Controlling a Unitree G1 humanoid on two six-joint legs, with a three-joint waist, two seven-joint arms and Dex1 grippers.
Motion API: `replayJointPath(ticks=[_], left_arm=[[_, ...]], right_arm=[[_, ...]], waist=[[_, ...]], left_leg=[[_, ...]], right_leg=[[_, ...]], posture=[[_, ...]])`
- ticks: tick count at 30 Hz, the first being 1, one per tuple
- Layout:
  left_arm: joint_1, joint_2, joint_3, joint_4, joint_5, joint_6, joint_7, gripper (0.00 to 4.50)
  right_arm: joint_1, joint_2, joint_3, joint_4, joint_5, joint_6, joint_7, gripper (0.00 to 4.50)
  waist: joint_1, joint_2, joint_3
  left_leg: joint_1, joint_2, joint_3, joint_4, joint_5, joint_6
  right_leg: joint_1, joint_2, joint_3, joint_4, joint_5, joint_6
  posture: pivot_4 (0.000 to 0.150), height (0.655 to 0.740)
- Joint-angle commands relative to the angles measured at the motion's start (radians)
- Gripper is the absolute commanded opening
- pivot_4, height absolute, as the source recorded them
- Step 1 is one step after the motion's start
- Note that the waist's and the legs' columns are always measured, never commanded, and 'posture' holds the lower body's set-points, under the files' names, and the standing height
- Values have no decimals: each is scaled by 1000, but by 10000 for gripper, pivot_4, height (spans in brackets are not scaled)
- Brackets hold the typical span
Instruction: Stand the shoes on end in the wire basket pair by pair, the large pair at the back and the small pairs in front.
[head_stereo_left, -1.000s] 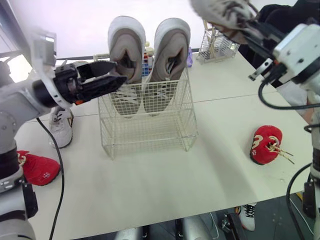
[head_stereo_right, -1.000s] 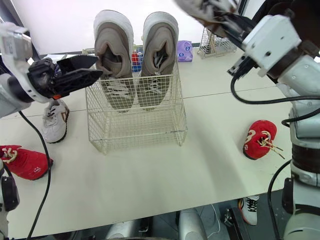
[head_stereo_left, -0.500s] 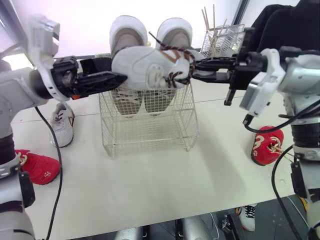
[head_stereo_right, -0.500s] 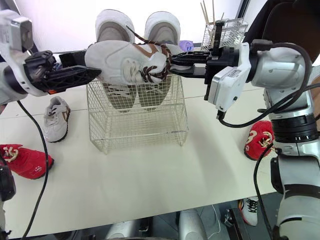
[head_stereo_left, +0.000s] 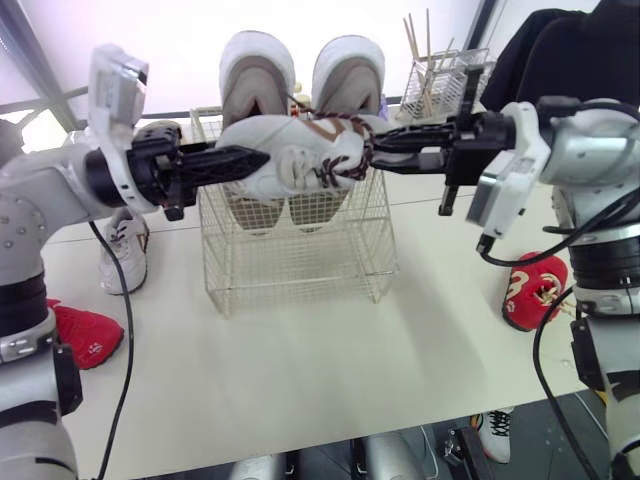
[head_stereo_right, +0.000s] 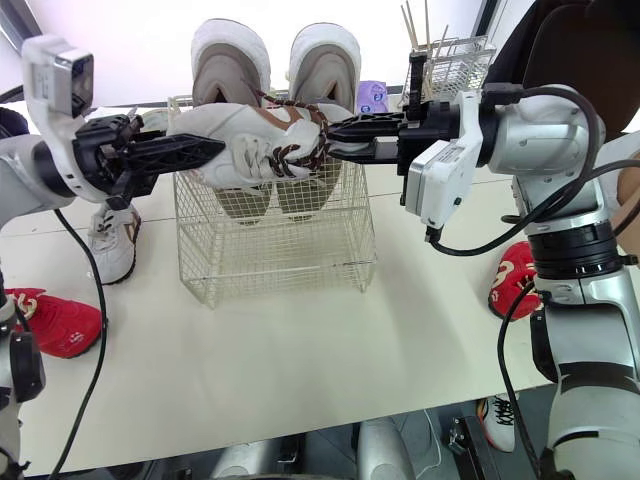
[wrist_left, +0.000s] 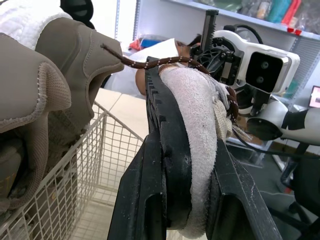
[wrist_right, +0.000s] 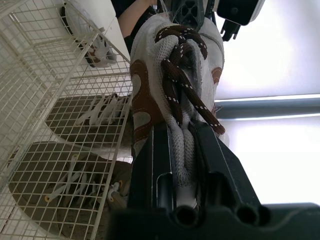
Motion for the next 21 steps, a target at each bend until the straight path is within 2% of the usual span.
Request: replayJointPath(ticks=[1,3,4,7,11,14,17,21], left_arm=[[0,-23,50,-9,-38,5,42,2789],[8,-57,90,1,-73,6,99,2789],[15,-75,111,3,-93,5,126,2789],[28,-121,150,-8,-134,-7,198,2789],[54,-190,180,-54,-181,-40,280,2789],[60,-245,188,-81,-210,-73,337,2789],[59,-298,176,-103,-228,-106,379,2789],[60,-357,153,-118,-227,-145,407,2789]], right_arm=[[-17,-33,-38,-78,129,221,27,13933],[-25,-67,-65,-136,248,524,14,23860],[-31,-95,-84,-170,341,697,7,30179],[-23,-158,-164,-240,589,1086,-23,44534],[62,-173,-349,-224,947,1489,-139,44837],[150,-113,-471,-206,1131,1624,-258,44837],[233,2,-500,-260,1214,1645,-366,44837],[265,201,-455,-333,1214,1593,-489,44837]], waist=[[0,0,0],[1,0,0],[2,0,0],[4,0,0],[6,-1,0],[6,-1,0],[2,-1,-1],[-2,0,-1]], left_leg=[[0,0,0,0,0,0],[0,0,0,0,0,0],[-1,0,0,0,0,0],[-2,0,-1,0,0,1],[-2,0,-1,0,-4,7],[-2,0,-1,0,-5,8],[-2,0,-1,0,-5,8],[-3,0,0,0,-1,3]], right_leg=[[0,0,0,0,0,0],[0,0,0,0,0,0],[0,-1,0,0,0,0],[-1,-2,0,0,0,0],[-1,-2,0,-1,0,0],[0,-2,0,-2,0,-1],[-1,-2,0,-1,0,-1],[-2,-1,0,1,1,0]], posture=[[1500,7400],[1500,7400],[1500,7400],[1500,7400],[1500,7400],[1500,7400],[1500,7400],[1500,7400]])
